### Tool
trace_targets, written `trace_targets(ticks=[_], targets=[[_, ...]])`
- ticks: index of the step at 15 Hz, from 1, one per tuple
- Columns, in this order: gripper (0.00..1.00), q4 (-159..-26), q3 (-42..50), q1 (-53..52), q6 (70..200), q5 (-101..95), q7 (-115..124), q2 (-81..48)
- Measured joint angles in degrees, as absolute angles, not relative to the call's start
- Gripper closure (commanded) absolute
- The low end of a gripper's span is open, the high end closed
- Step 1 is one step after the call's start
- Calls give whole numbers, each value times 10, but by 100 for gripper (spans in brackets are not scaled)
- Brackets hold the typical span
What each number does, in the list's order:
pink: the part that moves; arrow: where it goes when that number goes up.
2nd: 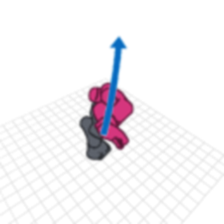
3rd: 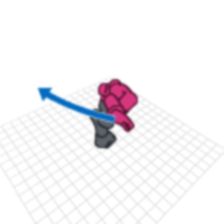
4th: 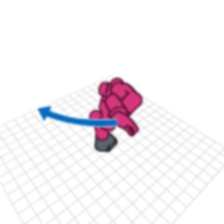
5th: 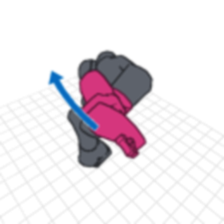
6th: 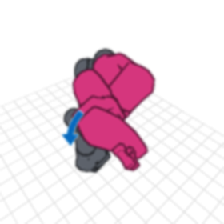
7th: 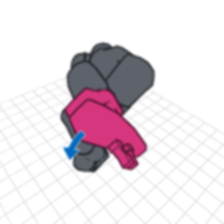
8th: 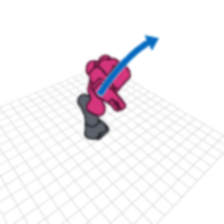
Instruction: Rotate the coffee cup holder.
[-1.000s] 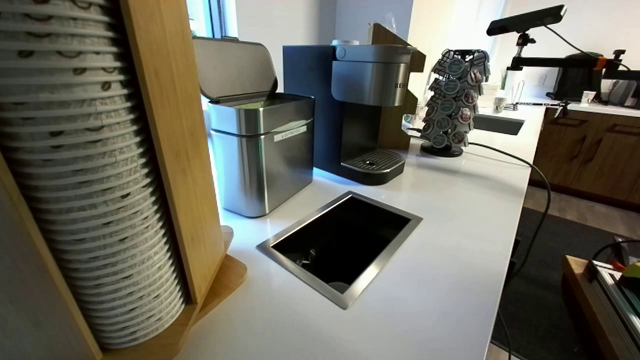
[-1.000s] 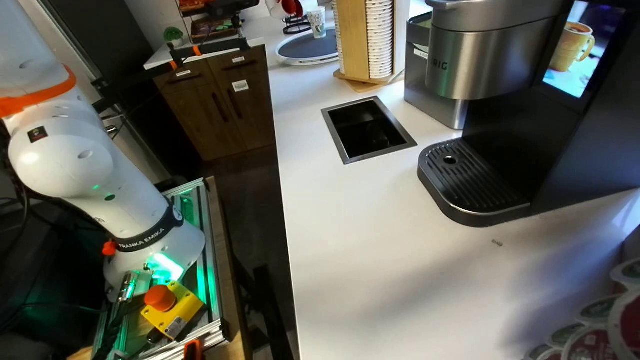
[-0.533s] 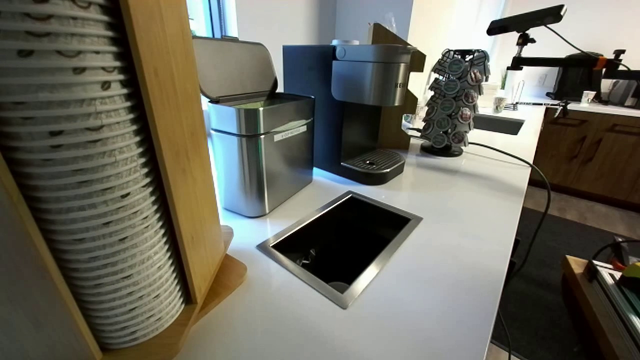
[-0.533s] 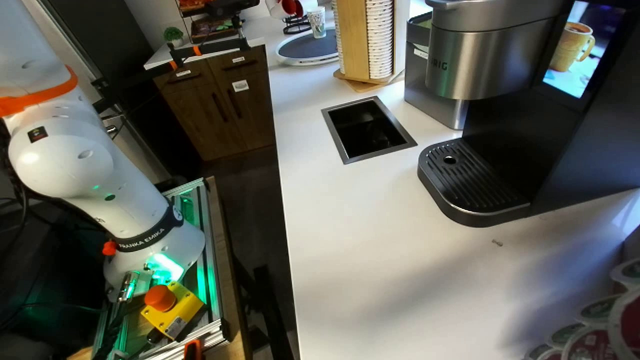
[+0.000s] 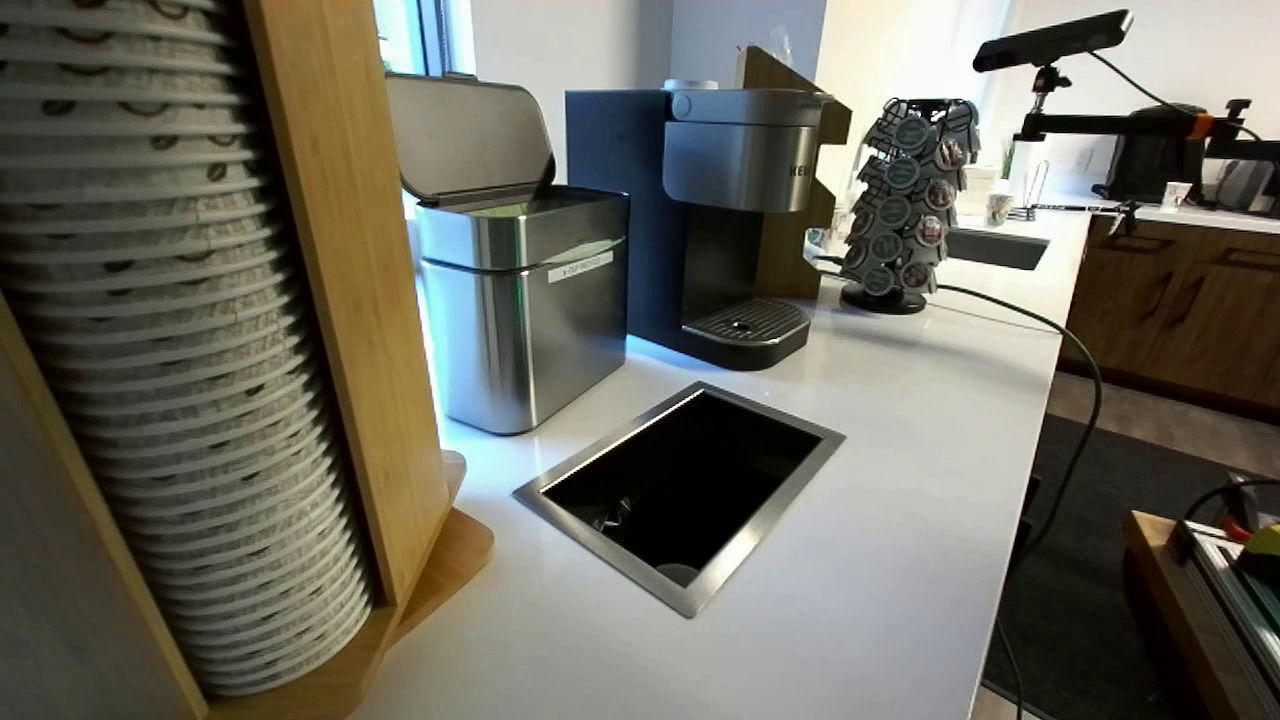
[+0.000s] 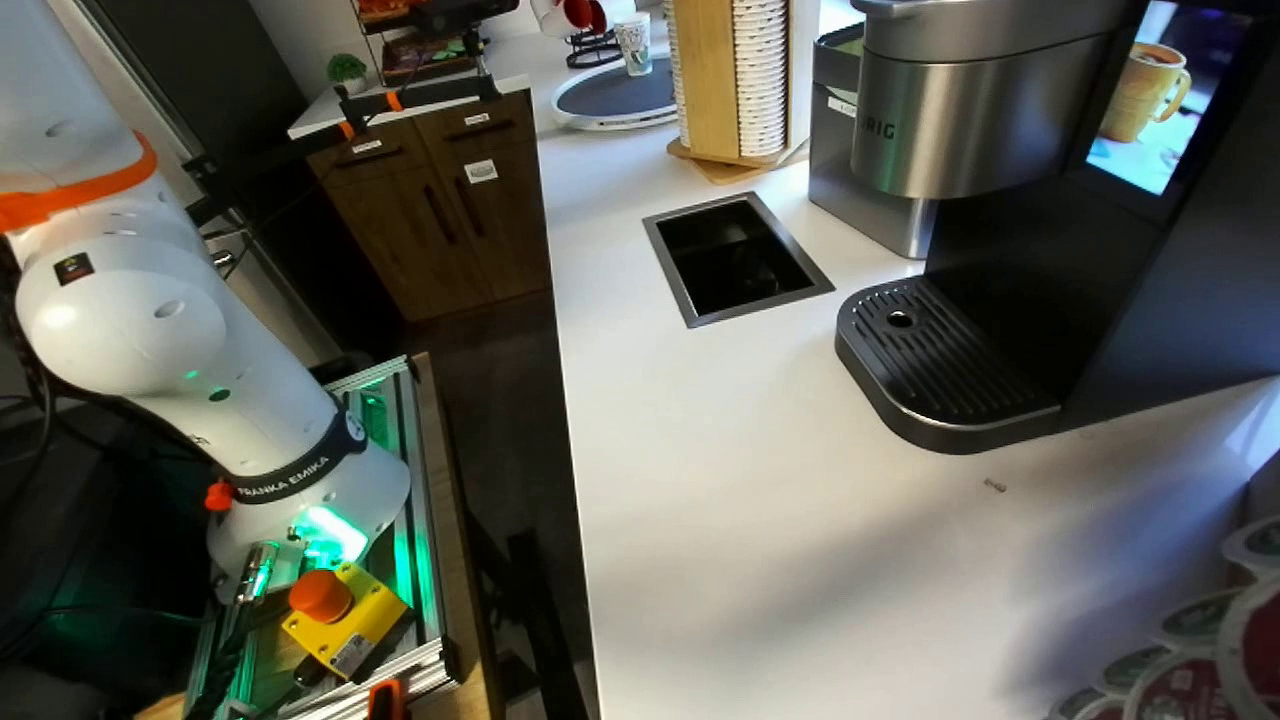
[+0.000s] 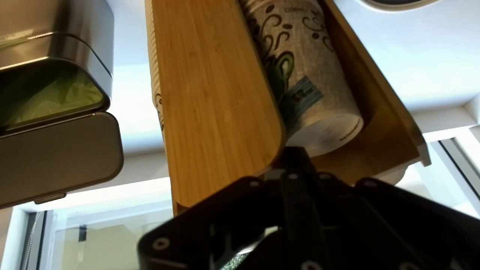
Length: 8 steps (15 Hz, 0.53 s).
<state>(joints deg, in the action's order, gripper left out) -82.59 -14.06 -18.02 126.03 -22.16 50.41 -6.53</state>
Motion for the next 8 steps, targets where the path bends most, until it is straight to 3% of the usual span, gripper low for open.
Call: trace_targets(ticks=[8], targets=[[100,-825,-125,-179,1269,-229,515,-72]])
